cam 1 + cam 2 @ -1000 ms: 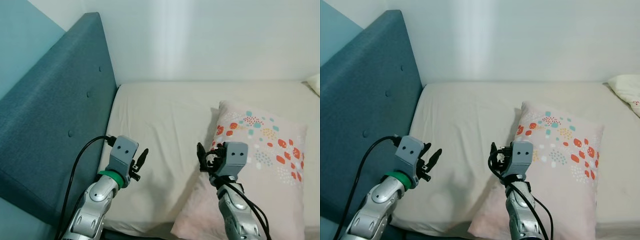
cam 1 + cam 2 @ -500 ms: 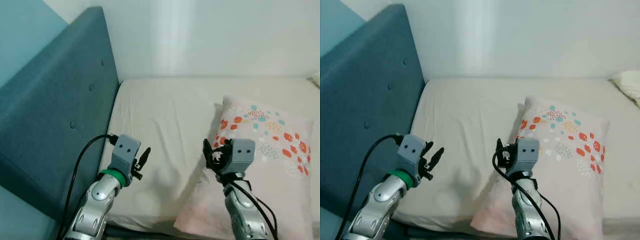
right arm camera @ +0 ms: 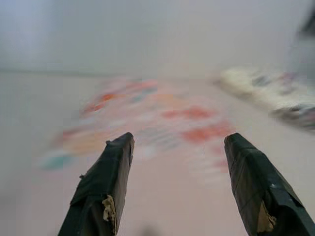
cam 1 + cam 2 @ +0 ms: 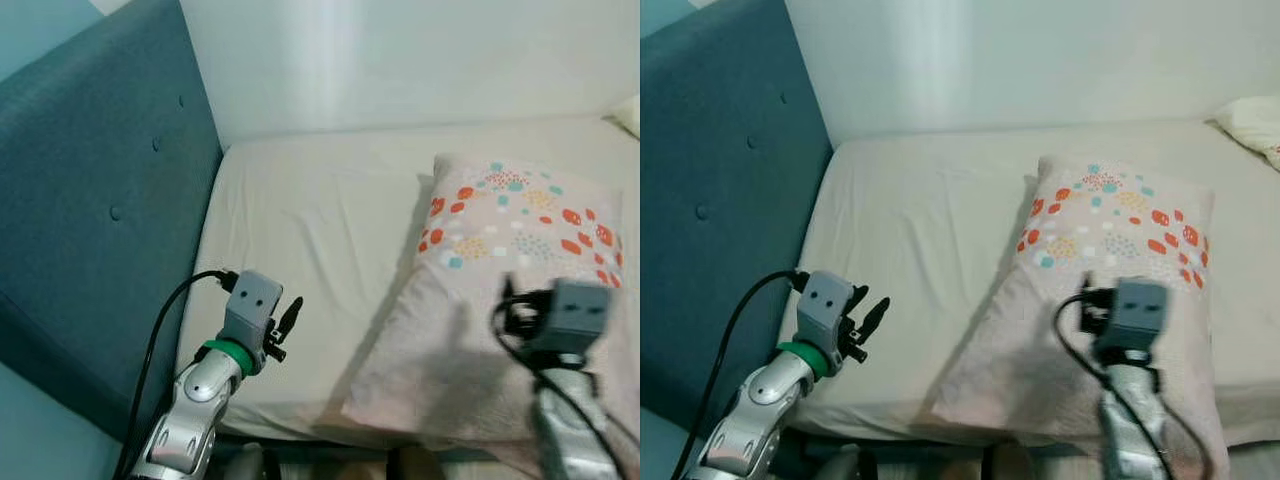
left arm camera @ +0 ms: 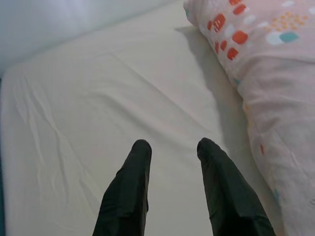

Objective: Clean up the room

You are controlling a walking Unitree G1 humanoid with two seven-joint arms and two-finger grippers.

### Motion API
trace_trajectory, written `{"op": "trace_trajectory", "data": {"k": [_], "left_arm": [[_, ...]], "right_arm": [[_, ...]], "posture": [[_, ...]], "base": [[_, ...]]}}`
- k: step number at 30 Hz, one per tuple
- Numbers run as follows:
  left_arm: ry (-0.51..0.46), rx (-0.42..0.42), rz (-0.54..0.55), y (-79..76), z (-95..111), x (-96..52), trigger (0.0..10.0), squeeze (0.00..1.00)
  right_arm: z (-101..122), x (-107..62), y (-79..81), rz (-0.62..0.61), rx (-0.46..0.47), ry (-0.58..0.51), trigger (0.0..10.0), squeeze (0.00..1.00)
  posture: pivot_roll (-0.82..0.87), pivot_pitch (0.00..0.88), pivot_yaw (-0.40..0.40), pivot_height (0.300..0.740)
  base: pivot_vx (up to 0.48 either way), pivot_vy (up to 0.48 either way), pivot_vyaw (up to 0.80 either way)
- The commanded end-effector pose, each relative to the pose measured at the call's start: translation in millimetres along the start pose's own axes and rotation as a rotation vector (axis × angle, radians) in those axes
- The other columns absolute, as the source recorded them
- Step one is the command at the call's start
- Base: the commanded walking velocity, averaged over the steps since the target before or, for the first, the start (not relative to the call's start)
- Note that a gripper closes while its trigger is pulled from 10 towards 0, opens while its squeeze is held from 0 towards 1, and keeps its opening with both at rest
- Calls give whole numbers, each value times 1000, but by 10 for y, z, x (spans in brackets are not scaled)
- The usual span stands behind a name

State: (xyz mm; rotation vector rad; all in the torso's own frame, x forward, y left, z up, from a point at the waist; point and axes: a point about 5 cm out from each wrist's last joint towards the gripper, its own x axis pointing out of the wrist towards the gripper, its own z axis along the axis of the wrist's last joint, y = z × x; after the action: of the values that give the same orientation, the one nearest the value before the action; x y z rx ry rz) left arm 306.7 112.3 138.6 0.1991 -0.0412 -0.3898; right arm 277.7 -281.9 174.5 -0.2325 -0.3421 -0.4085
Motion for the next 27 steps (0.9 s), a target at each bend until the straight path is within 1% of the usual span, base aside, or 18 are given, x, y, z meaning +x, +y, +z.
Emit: {"op": "trace_trajectory", "data": {"k": [1,2,3,4,5,6,7,9,11,13,15,21,22,23,24,25,26,27], "left_arm": [[8,5,-2,20,7,-3,10000,0],[8,5,-3,21,12,0,10000,0],[-4,-5,1,32,88,34,10000,0],[-4,-5,1,32,88,34,10000,0],[-13,-12,6,37,134,59,10000,0],[-30,-23,17,45,211,98,10000,0],[-30,-23,17,45,211,98,10000,0],[-45,-37,34,69,287,129,10000,0],[-54,-48,44,95,347,148,10000,0],[-56,-50,46,104,366,156,10000,0],[-65,-54,57,146,421,158,10000,0],[-55,-51,63,160,447,127,10000,0],[-24,-33,43,111,392,116,10000,0],[-24,-33,43,111,392,116,10000,0],[32,2,-2,15,285,94,10000,0],[56,18,-23,-29,236,84,10000,0],[56,18,-23,-29,236,84,10000,0],[100,42,-71,-126,122,54,10000,0]], "right_arm": [[-33,-35,-91,-37,-20,24,10000,0],[-32,-31,-130,-45,-25,24,10000,0],[-126,-30,-295,-75,-11,61,10000,0],[-126,-30,-295,-75,-11,61,10000,0],[-214,-41,-390,-106,1,100,10000,0],[-429,-96,-546,-174,-4,213,10000,0],[-429,-96,-546,-174,-4,213,10000,0],[-675,-180,-665,-230,-7,340,10000,0],[-845,-227,-711,-249,4,430,10000,0],[-894,-232,-717,-250,10,458,10000,0],[-1016,-233,-767,-260,-17,544,10000,0],[-1104,-203,-925,-319,-14,654,10000,0],[-1083,-160,-954,-328,-27,648,10000,0],[-1083,-160,-954,-328,-27,648,10000,0],[-1041,-108,-1003,-348,-60,637,10000,0],[-1024,-90,-1025,-359,-74,634,10000,0],[-1024,-90,-1025,-359,-74,634,10000,0],[-978,-51,-1096,-389,-119,622,10000,0]], "posture": [[-149,127,172,617],[-149,127,172,617],[-147,164,194,617],[-147,164,194,617],[-146,168,195,617],[-141,183,201,617],[-141,183,201,617],[-134,211,222,617],[-130,223,229,617],[-130,223,229,617],[-104,251,229,617],[-73,275,219,617],[-69,283,216,617],[-69,283,216,617],[-68,286,213,617],[-68,286,213,617],[-68,286,213,617],[-70,286,211,617]], "base": [[0,0,0],[0,0,0],[0,0,0],[0,0,0],[0,0,0],[0,0,0],[0,0,0],[0,0,0],[0,0,0],[0,0,0],[0,0,0],[0,0,0],[0,0,0],[0,0,0],[0,0,0],[0,0,0],[0,0,0],[0,0,0]]}}
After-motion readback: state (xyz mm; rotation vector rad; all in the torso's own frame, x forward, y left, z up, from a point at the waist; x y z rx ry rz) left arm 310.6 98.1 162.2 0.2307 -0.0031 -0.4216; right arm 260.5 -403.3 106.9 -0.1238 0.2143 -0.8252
